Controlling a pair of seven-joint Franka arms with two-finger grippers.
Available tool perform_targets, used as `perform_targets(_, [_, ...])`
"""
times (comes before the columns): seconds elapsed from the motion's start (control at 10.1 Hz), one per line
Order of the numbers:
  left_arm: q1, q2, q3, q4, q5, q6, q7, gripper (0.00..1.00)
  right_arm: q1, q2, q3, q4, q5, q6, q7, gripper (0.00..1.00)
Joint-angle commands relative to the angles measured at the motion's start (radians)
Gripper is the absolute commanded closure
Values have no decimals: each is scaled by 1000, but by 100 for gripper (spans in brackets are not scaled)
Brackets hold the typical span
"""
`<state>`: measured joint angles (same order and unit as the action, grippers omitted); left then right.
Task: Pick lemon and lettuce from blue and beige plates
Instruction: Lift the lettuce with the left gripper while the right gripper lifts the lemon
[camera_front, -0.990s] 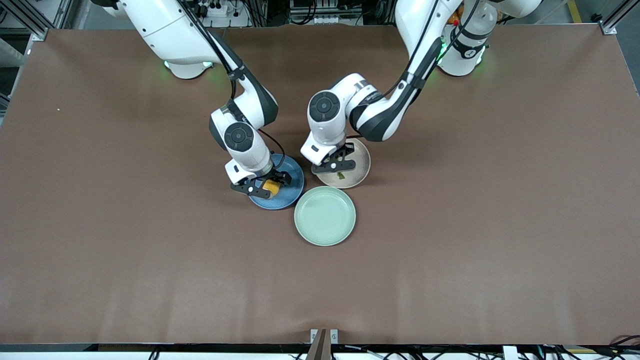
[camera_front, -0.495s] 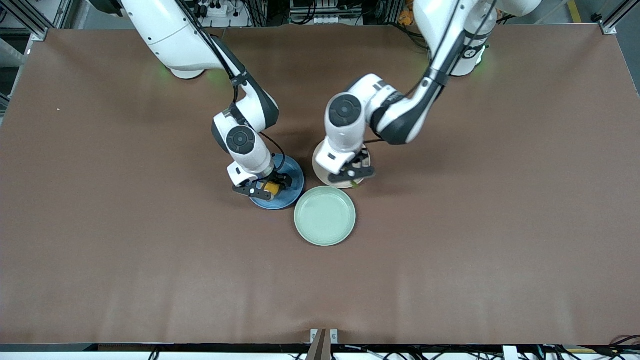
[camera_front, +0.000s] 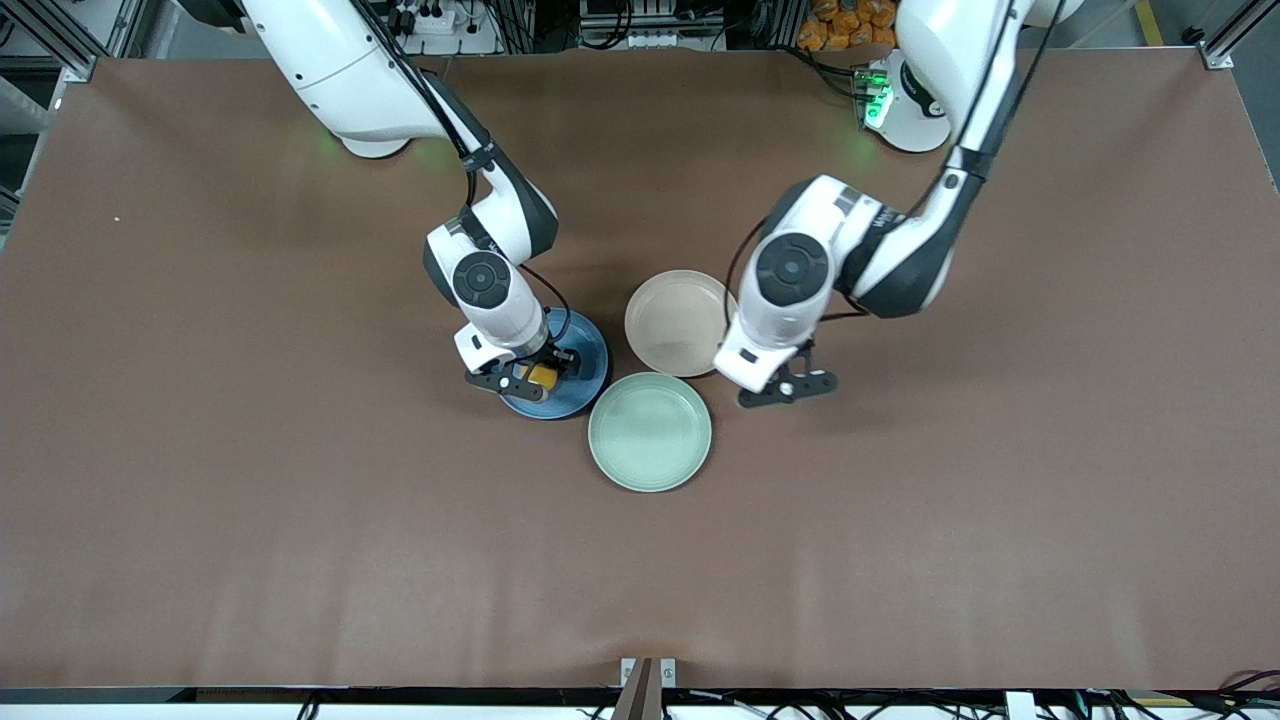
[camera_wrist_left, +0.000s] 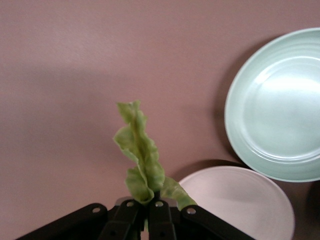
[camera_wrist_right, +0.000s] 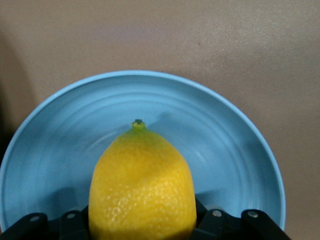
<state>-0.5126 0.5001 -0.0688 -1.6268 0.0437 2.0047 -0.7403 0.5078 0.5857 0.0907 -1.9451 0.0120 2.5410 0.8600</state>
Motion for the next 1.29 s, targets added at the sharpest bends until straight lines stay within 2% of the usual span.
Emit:
perform_targets(0.0, [69, -26, -8, -22, 22, -12, 102, 100, -8, -1, 6, 23, -23, -14, 25, 63])
perform_targets(0.2, [133, -22, -8, -25, 22, -10, 198, 100, -22, -26, 6, 69, -18, -130, 24, 64])
perform_targets(0.4, [208, -15, -8, -25, 22, -9, 315, 100, -54, -69, 6, 78, -18, -188, 1, 64])
perform_targets(0.79, [324, 27, -6, -22, 28, 31, 499, 100, -133, -89, 3, 172, -14, -359, -172, 64])
perform_targets(0.89, [324, 34, -6, -22, 53, 34, 498, 72, -168, -113, 4, 170, -12, -390, -244, 64])
perform_targets(0.99, [328, 35, -8, -25, 67, 34, 499, 24, -195, -133, 3, 170, -10, -421, -310, 64])
perform_targets(1.09, [328, 25, -9, -39, 71, 34, 499, 0, -222, -145, 3, 167, -12, -448, -370, 64])
perform_targets(1.19, [328, 14, -14, -44, 61, 34, 492, 0, -248, -156, 1, 163, -10, -455, -436, 64])
